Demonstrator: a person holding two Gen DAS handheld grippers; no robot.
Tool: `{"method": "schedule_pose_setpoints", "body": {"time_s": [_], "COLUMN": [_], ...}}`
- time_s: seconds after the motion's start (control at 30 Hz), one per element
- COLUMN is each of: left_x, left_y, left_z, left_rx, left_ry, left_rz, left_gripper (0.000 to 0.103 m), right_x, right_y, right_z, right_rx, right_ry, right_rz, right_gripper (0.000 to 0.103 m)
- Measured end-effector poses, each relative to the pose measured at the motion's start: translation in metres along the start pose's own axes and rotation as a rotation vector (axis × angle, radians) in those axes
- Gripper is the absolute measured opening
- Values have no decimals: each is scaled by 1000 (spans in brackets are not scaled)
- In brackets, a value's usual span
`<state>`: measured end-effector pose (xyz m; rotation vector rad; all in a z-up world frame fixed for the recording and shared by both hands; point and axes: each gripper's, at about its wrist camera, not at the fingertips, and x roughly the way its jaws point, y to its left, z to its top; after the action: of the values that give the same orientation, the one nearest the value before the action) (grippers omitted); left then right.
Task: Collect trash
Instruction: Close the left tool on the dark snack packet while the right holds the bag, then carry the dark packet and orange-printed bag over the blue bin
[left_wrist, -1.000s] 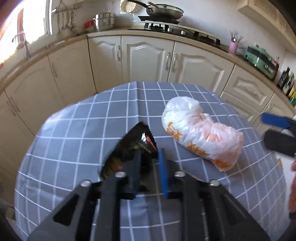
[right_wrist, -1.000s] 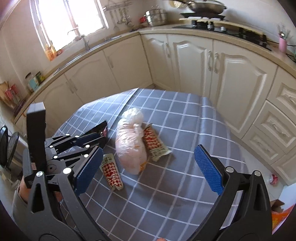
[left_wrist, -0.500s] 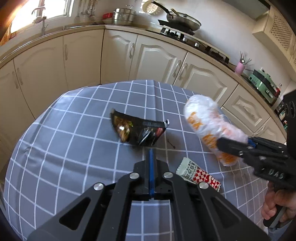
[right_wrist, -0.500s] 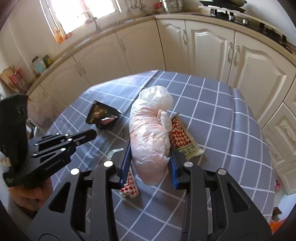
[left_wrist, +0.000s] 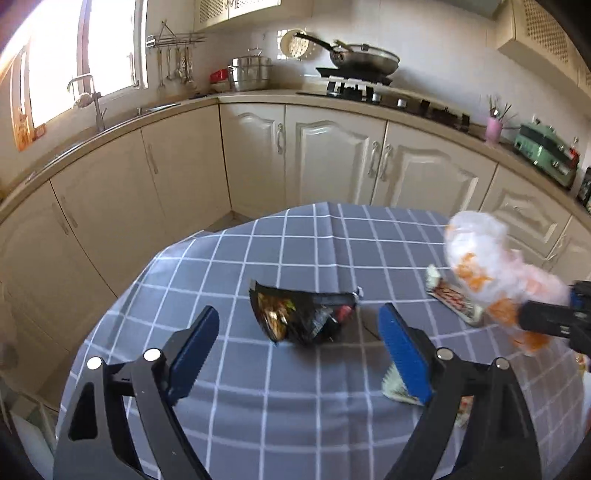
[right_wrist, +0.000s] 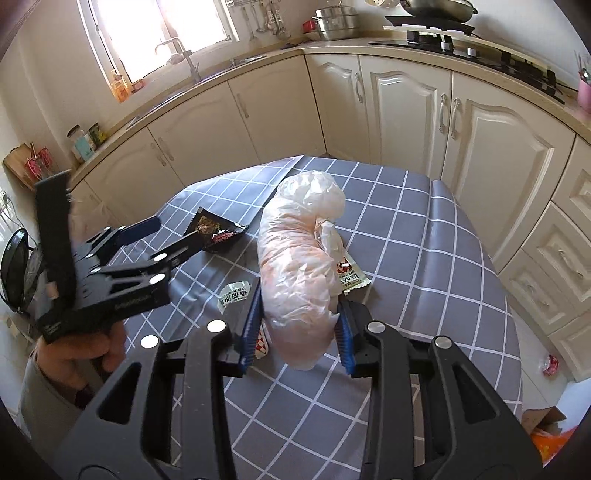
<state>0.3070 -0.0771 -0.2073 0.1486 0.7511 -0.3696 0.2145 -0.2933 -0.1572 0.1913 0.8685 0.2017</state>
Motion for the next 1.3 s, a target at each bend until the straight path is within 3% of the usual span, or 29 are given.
{"method": "schedule_pose_setpoints", "body": {"time_s": [0.03,0.13,0.17,0.2,0.23,0.3,0.37,0.53,0.73,0.8,0.87,0.9,0.97,1.1,1.13,1.17,1.3], "left_x": [5,25,31,34,34,34,30,18,14,12,11,6,7,27,32,37,32], "left_y": [-1,-6,-7,-6,-6,-4,-3,3,-7,-11,-12,-12,-13,-9,-7,-4,-2], "left_z": [2,2,1,2,2,2,1,3,-5,-5,-6,-8,-8,-7,-7,-7,-5], "left_rx": [13,70,82,82,78,63,54,-4,15,24,37,45,50,28,20,10,5], "left_ry": [8,57,69,78,86,81,72,53,53,49,45,2,4,96,123,144,118], "left_rz": [5,9,17,-5,-28,-34,-40,-86,-77,-63,-27,-4,4,3,-3,-3,-20], "left_gripper": [85,64,63,56,46,40,25,0,1,11,78,82,83,79,54,46,32], "right_x": [0,-1,-2,-2,-2,-3,-4,-13,-24,-27,-29,-29,-30,-29,-29,-29,-30], "right_y": [0,0,0,0,0,-1,-1,-1,-5,-7,-7,-9,-10,-11,-12,-12,-13], "right_z": [0,2,2,2,2,2,2,0,-4,-6,-6,-6,-5,-5,-5,-4,-4], "right_rx": [0,2,2,3,3,3,4,9,17,21,24,26,29,35,34,33,34], "right_ry": [-2,-6,-7,-8,-8,-8,-10,-25,-40,-41,-43,-43,-44,-44,-43,-43,-44], "right_rz": [1,2,1,2,3,4,7,12,8,6,1,1,0,-1,0,1,0], "right_gripper": [35,35,35,35,35,35,35,35,35,35,35,35,35,35,35,35,35]}}
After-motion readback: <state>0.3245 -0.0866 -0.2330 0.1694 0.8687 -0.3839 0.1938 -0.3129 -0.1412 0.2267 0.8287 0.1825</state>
